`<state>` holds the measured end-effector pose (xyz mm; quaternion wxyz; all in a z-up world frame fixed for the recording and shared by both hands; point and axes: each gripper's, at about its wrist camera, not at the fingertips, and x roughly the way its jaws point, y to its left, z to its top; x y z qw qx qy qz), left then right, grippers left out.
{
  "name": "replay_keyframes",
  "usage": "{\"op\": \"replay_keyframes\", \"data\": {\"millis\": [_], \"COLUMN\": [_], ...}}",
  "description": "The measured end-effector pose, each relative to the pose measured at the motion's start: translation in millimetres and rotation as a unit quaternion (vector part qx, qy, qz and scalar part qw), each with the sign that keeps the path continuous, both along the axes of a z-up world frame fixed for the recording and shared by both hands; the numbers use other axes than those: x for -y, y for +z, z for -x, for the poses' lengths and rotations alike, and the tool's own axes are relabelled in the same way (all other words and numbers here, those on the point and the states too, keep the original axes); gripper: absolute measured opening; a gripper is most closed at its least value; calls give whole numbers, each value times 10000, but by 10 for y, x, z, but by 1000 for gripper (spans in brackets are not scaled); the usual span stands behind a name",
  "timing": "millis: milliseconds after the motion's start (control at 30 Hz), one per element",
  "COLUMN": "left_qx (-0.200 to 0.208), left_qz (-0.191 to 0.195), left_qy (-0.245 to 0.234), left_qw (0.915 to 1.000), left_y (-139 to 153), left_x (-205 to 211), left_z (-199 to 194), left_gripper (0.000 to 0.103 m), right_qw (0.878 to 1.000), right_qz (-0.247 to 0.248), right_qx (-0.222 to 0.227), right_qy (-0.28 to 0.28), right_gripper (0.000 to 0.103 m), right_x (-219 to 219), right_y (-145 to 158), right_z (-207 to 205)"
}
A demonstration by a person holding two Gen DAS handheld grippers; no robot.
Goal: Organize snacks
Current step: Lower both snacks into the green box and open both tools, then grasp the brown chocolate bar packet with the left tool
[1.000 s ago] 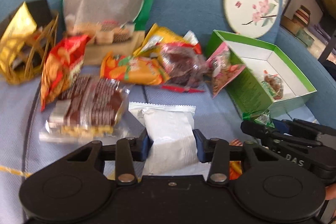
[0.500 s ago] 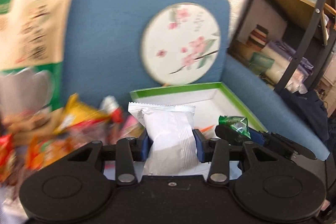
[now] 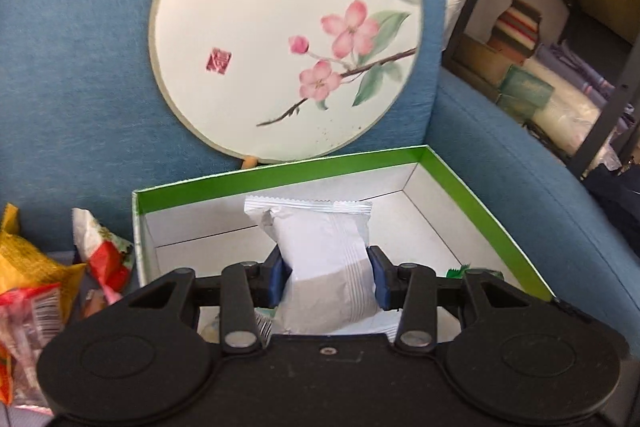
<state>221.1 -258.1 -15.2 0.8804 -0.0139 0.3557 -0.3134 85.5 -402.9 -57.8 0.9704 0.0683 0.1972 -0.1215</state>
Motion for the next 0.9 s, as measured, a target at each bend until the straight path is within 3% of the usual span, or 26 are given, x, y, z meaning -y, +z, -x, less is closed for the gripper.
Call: {"op": "replay_keyframes", "data": {"millis": [67,100,133,167,300,467,567,733,900], "left_qx": [43,127,216,336,573,448,346,180,17], "left_qz": [-15,-1,8,17,24,65,-101,-18,-204], "left_qy": [-32,-2,66,215,343,702,984,1354,1697], "left_qw": [10000,9999,9997,9992,9978,9965,9945,9906,9853], "left_y": [-53,-60,-61,-46,42,212,316,284,54], "left_x": [35,37,18,-13,-218,-674,-1062,-1860,-2475], "left_z": [-42,-41,-25,11,135,364,596,1065,1420], "left_gripper": [75,103,103,103,103,103,103,103,103], "right_qw": [10000,9998,9995,9988,9951,9963,9953,9872,9669], "right_qz": [58,161,291,452,948,756,660,125,-282], "right_qx": [44,54,34,-5,55,104,253,402,-11], "right_qy": [60,72,133,168,263,397,657,1541,2537], "right_gripper": [67,74,97,103,103,103,103,103,103], "right_x": [-31,-61,-99,-143,-289,-403,-577,-959,-1416], "right_y": [-20,-40,-56,-66,-48,96,242,371,268], "right_z": [-29,-35,-44,-61,-8,104,250,429,414]}}
